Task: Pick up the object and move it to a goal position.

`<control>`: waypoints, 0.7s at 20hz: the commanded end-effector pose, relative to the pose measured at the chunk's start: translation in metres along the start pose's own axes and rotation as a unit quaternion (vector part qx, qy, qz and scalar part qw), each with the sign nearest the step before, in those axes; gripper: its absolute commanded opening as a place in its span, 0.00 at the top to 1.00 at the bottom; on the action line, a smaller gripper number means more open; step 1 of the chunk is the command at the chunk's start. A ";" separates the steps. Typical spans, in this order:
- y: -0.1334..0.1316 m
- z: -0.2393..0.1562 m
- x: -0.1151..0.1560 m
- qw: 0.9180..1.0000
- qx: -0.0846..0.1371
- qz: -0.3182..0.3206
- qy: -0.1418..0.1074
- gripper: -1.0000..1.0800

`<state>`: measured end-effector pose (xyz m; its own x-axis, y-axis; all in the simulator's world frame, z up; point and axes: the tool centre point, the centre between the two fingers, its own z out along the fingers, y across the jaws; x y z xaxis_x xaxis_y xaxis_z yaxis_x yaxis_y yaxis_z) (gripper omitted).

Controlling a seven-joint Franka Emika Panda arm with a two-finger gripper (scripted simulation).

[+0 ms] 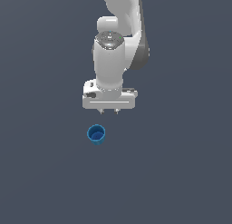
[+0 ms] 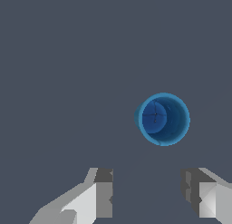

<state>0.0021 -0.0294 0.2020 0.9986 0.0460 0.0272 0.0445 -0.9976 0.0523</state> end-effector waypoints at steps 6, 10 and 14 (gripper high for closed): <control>0.011 -0.049 0.011 0.998 -0.017 -0.038 0.041 0.38; 0.020 -0.091 0.016 0.994 -0.028 -0.069 0.075 0.38; 0.031 -0.141 0.019 0.987 -0.040 -0.105 0.115 0.38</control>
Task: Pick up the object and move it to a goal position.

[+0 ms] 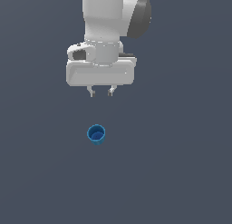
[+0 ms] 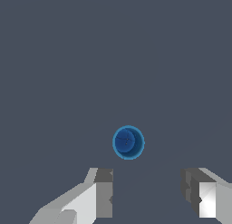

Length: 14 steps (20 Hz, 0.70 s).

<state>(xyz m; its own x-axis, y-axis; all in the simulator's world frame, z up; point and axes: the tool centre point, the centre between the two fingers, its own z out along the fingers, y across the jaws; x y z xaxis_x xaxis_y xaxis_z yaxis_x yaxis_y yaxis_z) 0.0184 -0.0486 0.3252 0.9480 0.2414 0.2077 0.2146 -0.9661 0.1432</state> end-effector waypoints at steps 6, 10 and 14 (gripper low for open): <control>0.030 -0.088 0.011 0.995 -0.017 -0.064 0.076 0.38; 0.047 -0.129 0.010 0.989 -0.020 -0.094 0.115 0.38; 0.065 -0.163 0.005 0.981 -0.021 -0.122 0.152 0.38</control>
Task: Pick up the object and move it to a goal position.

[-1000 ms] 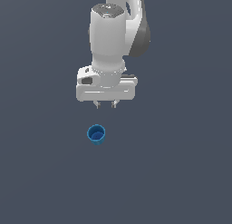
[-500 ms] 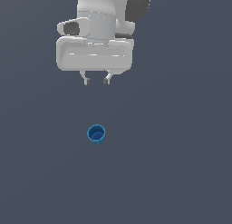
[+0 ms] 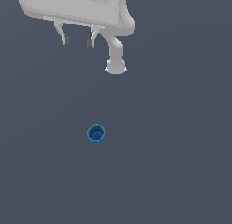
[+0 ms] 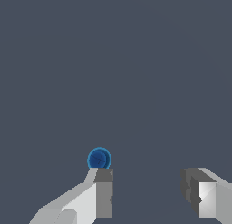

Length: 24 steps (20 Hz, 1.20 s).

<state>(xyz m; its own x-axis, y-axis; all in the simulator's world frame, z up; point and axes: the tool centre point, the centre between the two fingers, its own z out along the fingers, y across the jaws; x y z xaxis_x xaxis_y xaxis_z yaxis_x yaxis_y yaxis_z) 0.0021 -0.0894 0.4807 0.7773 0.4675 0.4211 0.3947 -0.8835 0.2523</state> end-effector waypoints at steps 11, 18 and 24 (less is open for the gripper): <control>0.061 -0.066 -0.023 0.991 0.015 -0.074 0.109 0.38; 0.090 -0.060 -0.048 0.980 0.039 -0.107 0.160 0.38; 0.106 -0.028 -0.072 0.969 0.069 -0.132 0.197 0.38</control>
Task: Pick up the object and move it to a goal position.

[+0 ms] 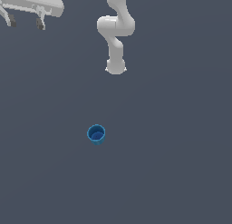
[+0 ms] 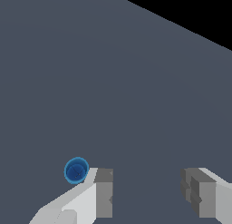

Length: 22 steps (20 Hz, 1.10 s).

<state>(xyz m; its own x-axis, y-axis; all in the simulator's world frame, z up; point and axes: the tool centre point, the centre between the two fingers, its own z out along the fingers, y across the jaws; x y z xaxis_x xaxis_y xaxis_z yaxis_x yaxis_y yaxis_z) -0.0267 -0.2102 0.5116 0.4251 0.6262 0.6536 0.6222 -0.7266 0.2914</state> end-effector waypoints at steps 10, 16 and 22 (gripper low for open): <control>-0.006 0.089 -0.080 0.994 0.076 -0.039 0.067 0.38; -0.037 0.162 -0.123 0.986 0.129 -0.058 0.093 0.38; -0.088 0.239 -0.162 0.973 0.187 -0.077 0.114 0.38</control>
<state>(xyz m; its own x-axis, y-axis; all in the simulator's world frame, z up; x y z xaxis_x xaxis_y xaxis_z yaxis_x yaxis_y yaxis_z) 0.0072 -0.1899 0.2362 0.1914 0.6132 0.7664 0.8659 -0.4731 0.1623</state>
